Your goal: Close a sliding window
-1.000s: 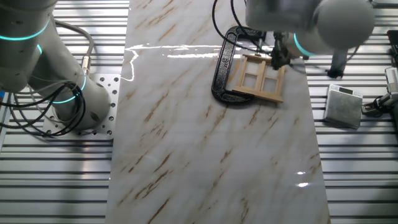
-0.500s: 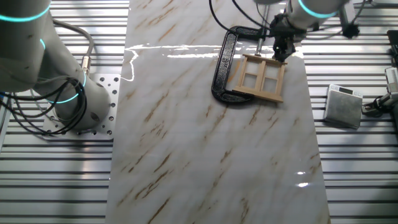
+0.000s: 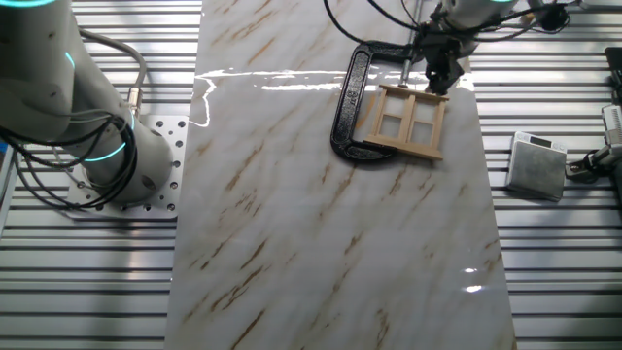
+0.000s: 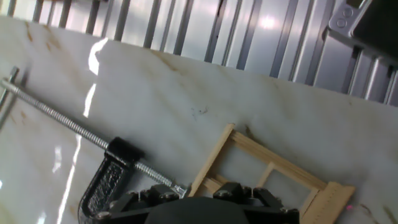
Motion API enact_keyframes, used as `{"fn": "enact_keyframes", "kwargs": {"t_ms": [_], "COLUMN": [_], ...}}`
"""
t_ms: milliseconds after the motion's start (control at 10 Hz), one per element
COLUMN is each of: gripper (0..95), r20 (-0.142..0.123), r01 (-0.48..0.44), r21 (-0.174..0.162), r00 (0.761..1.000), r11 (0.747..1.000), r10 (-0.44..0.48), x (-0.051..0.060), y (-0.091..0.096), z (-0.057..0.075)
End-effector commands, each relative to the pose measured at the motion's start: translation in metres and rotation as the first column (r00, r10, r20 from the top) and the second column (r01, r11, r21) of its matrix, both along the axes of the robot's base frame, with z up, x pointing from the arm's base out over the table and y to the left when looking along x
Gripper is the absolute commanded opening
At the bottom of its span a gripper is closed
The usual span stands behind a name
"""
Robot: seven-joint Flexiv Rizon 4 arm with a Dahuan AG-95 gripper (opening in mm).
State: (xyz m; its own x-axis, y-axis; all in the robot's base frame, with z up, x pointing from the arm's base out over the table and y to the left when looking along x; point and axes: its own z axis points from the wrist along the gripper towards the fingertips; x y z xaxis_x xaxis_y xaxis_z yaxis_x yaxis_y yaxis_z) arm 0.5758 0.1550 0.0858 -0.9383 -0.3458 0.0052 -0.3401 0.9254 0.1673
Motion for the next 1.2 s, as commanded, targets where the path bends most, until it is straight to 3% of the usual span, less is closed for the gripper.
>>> {"fn": "enact_keyframes", "kwargs": {"t_ms": [100,500,600,700,1000,1200], "gripper": [19.0,19.0,0.0,0.0,0.0,0.0], "r20": [-0.055,-0.065,-0.064,-0.065,-0.069,-0.073], "r01": [0.056,0.02,-0.016,-0.046,-0.159,-0.232], "r21": [-0.071,-0.142,-0.176,-0.191,-0.194,-0.19], "r00": [0.997,0.997,0.998,0.997,0.987,0.972], "r11": [0.996,0.99,0.984,0.981,0.968,0.954], "r10": [-0.06,-0.03,0.005,0.034,0.148,0.222], "x": [0.001,0.0,-0.001,-0.001,0.006,0.017], "y": [0.001,0.0,-0.009,-0.019,-0.08,-0.119], "z": [0.0,-0.001,0.0,0.0,-0.004,-0.003]}}
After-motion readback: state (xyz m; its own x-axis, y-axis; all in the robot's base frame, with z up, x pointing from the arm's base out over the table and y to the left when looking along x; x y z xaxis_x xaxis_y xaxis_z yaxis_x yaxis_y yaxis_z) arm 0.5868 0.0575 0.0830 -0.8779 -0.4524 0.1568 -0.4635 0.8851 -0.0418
